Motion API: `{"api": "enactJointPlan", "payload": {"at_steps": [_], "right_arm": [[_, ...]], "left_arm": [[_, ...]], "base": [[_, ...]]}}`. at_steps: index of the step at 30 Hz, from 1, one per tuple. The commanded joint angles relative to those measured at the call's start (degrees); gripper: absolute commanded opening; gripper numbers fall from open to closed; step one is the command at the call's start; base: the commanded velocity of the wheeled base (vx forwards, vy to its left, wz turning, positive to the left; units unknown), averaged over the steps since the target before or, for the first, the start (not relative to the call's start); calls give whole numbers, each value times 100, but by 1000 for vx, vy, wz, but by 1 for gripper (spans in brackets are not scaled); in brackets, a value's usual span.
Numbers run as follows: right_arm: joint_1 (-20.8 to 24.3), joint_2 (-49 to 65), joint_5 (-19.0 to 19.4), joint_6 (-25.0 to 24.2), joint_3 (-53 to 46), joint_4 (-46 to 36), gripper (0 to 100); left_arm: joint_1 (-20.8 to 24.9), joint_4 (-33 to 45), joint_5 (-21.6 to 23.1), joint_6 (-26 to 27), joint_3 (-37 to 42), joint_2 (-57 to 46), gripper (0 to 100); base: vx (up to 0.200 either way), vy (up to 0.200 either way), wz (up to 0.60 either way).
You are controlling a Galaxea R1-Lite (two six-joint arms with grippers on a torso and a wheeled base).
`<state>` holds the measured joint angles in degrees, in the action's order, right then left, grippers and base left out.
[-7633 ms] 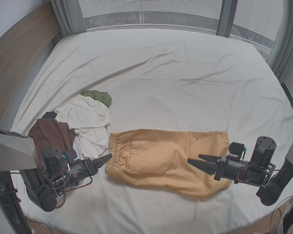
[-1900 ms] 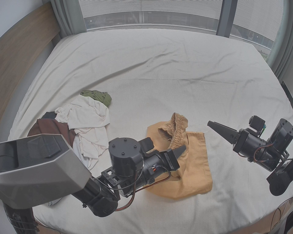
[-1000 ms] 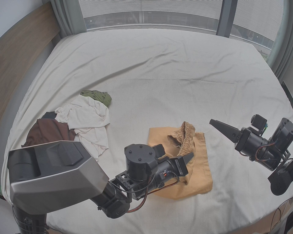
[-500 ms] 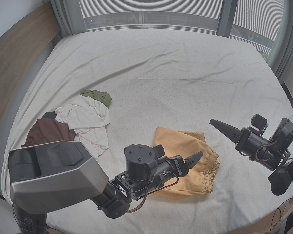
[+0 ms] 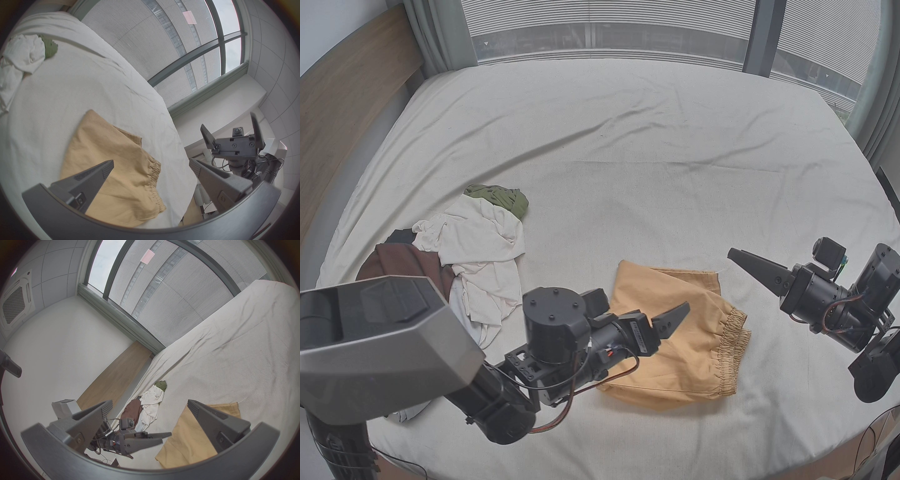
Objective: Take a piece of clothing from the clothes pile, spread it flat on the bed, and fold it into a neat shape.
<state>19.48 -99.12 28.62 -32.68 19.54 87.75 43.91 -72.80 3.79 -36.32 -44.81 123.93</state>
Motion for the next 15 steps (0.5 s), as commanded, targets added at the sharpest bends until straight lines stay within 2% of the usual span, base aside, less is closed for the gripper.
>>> {"api": "enactJointPlan", "payload": {"at_steps": [1, 6, 11, 15], "right_arm": [[29, -19, -6, -1, -56, -12, 100], [38, -28, -23, 8, -126, -3, 100], [38, -37, -32, 8, -214, 5, 100], [38, -46, -41, 16, -302, 5, 100]], "left_arm": [[-339, -6, 34, 151, 465, -642, 100], [-682, -59, 148, 362, 1036, -1029, 100], [-1157, -208, 746, 362, 1616, -1574, 100], [-1517, -331, 974, 503, 1950, -1881, 100]], "base": [[0, 0, 0], [0, 0, 0], [0, 0, 0], [0, 0, 0]]}}
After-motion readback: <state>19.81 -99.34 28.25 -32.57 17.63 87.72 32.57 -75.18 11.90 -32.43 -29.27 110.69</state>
